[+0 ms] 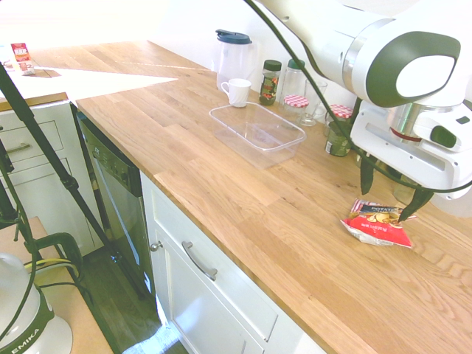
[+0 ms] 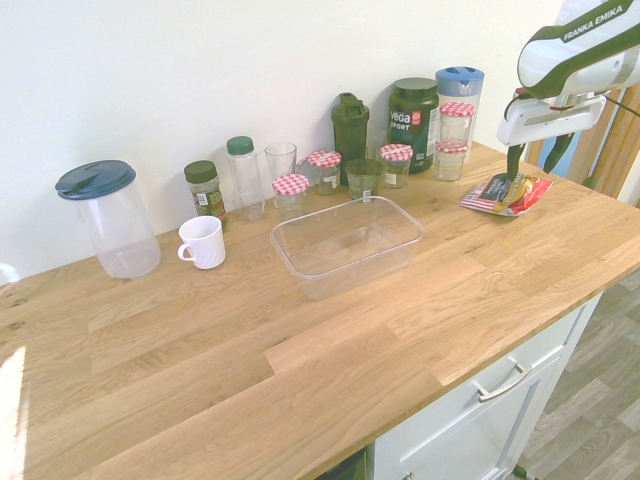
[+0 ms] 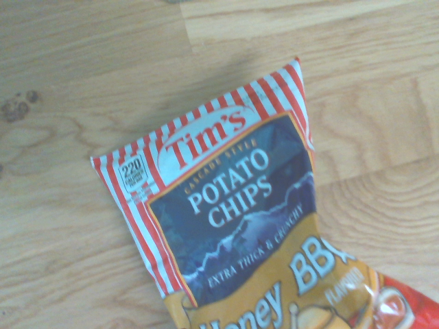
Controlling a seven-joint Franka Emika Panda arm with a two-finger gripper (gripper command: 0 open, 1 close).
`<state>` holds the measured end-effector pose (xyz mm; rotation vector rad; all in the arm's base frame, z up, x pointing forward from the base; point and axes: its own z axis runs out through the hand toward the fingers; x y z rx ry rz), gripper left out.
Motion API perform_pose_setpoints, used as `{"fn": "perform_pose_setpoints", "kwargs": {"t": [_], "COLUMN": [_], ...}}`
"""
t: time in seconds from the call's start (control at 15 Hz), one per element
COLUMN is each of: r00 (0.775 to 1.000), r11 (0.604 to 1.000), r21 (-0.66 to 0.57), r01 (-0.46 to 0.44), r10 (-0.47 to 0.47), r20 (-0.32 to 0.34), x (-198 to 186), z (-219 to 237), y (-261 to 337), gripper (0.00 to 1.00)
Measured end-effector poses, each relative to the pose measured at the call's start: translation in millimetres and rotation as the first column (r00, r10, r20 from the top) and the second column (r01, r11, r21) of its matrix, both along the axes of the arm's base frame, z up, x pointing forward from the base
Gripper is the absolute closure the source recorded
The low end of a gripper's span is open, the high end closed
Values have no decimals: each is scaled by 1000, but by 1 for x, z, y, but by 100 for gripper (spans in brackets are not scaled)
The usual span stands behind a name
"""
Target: Put the chip bag into the container
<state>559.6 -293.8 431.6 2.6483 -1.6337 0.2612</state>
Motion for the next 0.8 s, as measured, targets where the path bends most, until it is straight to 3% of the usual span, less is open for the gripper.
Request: {"fn": "perform_pose_setpoints", "kwargs": {"t": [0.07,0.13,0.8], "r00": [1000,1000,999], "r11": [1000,1000,1000], "r21": [3,3,9], "r01": [-4,-4,-5], "r10": [4,4,5], "r20": [-6,-12,-41], "x": [8,15,36], "z": [-4,-7,-35], "y": [0,-2,-12], "gripper": [0,100,100]}}
